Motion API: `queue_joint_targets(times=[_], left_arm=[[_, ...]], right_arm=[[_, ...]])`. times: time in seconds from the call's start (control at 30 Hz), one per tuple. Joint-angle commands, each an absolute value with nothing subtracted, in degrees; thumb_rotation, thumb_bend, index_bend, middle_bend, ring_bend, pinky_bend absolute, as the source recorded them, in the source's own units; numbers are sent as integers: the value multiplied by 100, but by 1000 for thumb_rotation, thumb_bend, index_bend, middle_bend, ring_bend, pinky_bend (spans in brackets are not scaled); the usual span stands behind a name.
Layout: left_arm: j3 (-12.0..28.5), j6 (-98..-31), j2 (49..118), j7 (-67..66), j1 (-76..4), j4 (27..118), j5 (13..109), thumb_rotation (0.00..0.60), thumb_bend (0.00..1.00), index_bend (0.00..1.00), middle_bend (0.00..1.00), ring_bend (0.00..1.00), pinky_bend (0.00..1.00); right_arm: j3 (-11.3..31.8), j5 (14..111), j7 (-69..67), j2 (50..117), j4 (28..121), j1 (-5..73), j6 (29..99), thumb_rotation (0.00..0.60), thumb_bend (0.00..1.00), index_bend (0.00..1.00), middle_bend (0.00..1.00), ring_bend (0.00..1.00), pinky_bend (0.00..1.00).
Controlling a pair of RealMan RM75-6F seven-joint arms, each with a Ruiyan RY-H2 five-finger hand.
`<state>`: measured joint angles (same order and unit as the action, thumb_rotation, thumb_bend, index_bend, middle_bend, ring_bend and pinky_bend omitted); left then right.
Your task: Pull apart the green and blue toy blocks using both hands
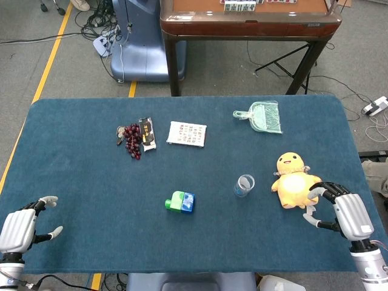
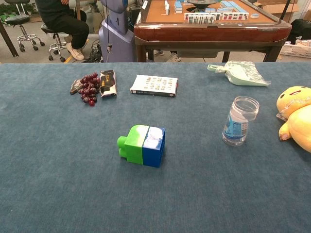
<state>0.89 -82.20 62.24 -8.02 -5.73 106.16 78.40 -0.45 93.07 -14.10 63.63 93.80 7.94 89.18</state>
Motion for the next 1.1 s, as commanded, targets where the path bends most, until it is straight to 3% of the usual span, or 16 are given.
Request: queue_joint_targets(times=[0.03,0.1,0.23,0.37,0.47,0.57,0.7,0.93,1.1], left_arm=[[97,-8189,6246,-828,-580,10604,7816,600,164,341,354,360,419],[94,-8161,6250,-866,-588,10606,7814,600,164,341,354,360,419],[92,-8183,6266,-884,-578,10607,7868,600,164,342,354,360,419],[83,-8197,6296,-858,-552,10585,7891,600,164,341,354,360,424],[80,-8169,6325,-821,-551,10560,7890,600,164,342,354,360,426],[74,-8178,6365,-815,-547,10524,7941,600,165,342,354,360,430],[66,-8181,6417,-802,-539,10503,7982,600,164,342,354,360,434],[45,-8173,6483,-772,-518,10445,8026,600,165,341,354,360,439],[52,-8154,6498,-763,-525,10432,8040,600,165,341,354,360,439]], right_arm=[[-28,9317,-1412,6377,9387,819,8864,600,0,482,379,311,365],[-14,9317,-1377,6405,9419,865,8761,600,0,482,379,312,405],[39,9399,-1058,6522,9606,995,8593,600,0,491,414,370,576],[158,9390,-530,6692,10044,1218,8277,600,0,504,652,600,798],[271,9293,-162,6848,10410,1456,7913,600,0,504,807,749,901],[403,9206,281,7124,10693,1698,7602,600,0,503,894,839,968],[575,8942,934,7613,10945,2022,7167,600,0,443,967,907,1000],[913,8183,1916,8602,10967,2551,6619,600,0,270,1000,942,1000],[1056,7813,2241,9137,10752,2796,6502,600,0,238,1000,950,1000]])
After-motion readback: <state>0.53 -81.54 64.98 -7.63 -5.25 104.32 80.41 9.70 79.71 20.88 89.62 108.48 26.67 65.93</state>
